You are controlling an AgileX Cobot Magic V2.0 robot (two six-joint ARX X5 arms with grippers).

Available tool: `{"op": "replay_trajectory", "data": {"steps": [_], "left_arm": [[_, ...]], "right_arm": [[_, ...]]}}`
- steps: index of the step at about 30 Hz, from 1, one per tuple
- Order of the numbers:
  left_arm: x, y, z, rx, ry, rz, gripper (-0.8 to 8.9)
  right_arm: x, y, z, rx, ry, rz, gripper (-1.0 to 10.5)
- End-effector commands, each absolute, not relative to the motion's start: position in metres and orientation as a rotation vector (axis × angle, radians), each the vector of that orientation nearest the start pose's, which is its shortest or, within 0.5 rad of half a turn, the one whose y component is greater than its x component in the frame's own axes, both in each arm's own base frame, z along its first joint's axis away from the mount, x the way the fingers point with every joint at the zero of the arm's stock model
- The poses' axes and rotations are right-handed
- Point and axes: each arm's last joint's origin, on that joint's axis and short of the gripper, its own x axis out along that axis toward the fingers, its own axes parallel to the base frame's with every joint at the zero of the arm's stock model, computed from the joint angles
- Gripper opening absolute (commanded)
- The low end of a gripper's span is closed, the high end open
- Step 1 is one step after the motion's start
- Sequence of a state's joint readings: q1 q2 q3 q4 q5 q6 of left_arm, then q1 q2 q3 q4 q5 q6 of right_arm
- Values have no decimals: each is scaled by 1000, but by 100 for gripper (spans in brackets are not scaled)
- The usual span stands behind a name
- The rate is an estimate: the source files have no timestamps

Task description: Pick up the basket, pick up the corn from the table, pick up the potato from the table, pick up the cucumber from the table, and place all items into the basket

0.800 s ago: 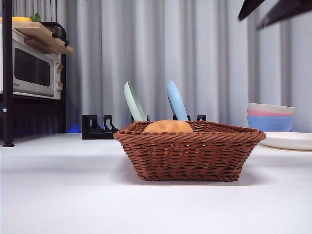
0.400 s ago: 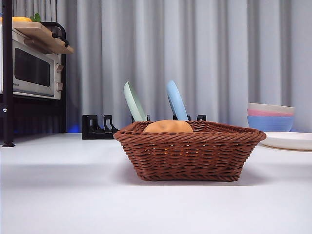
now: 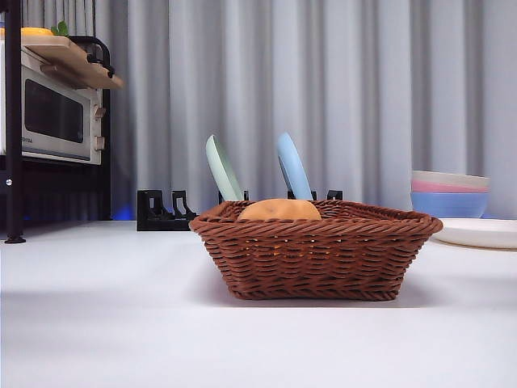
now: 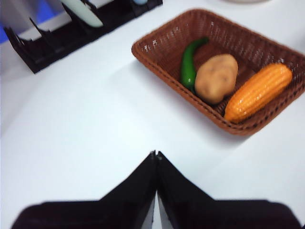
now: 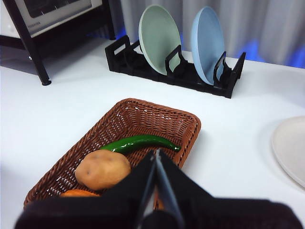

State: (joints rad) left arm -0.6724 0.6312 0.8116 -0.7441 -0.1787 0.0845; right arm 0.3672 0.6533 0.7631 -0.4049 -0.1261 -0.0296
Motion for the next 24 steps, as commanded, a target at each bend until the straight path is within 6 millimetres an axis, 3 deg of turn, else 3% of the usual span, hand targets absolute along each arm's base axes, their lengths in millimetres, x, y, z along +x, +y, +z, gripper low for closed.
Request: {"op": "replay_trajectory", "data": {"steps": [1,11,18,21,24], "left_arm": [[99,-72,309,311,515,-496,-4],[98,-71,308,323,527,-496,-4],[80,-45,324,131,245,-469,-4],[78,-33,316,86,136,-363,-4],[79,-23,295,67,85,-241,-4]], "right_arm": [[128,53,321,-52,290,491,2],[129,54,320,-52,293,490,2],[129,54,320,-53,299,490,2],[129,54,320,-53,299,490,2],[129,54,320,-53,299,489,2]]}}
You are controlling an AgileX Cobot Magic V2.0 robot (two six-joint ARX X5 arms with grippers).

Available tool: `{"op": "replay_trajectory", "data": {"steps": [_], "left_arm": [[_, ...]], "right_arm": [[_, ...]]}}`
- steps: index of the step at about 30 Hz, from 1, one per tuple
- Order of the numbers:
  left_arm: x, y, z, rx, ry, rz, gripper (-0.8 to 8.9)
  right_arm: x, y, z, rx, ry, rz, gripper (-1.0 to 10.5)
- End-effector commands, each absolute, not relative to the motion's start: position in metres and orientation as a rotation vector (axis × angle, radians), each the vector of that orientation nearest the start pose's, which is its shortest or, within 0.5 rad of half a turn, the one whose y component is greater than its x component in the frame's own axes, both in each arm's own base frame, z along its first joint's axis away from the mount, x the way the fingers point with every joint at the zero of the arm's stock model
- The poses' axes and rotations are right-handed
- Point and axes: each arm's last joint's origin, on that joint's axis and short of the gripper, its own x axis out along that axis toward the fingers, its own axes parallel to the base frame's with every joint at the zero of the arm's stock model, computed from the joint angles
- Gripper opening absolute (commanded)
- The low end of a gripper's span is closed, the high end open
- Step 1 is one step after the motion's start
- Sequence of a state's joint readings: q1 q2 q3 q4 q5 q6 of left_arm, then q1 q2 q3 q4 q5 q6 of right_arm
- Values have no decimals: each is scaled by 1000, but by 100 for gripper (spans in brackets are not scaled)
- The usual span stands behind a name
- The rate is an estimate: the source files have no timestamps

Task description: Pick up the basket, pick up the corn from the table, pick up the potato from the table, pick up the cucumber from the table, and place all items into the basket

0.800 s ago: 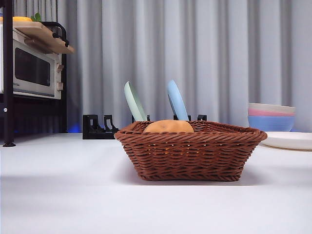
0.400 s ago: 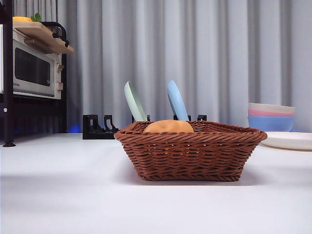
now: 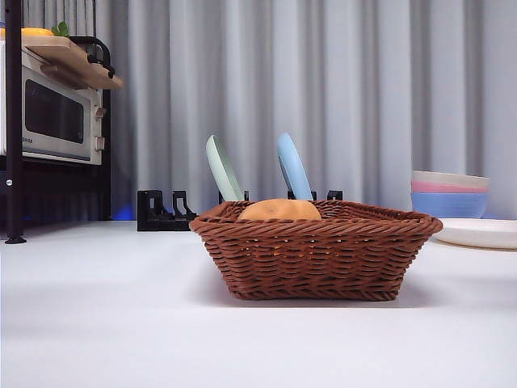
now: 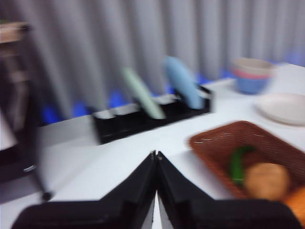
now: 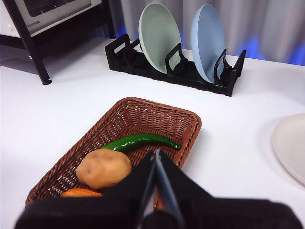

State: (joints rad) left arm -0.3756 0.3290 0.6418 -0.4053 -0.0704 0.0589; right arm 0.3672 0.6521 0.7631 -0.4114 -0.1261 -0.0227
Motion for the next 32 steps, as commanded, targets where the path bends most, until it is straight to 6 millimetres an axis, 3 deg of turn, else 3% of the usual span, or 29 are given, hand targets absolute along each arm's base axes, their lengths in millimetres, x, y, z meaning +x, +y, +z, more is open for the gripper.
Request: {"op": "replay_trajectory", "data": {"steps": [1,9,15,26,32], "left_arm": [[79,-20,288,65,82,-207,-4],[87,-3,214,57,124,-7,-4],[90,1,179,54,127,37,-4],[96,1,146,42,189,36,-4],[96,1,147,31,181,38,-4]], "right_arm": [[129,54,320,-53,299,489,2],[129,54,320,-53,300,490,2],[129,54,320,-53,299,490,2],[129,54,320,-53,300,490,2],[129,54,320,-53,300,490,2]]}}
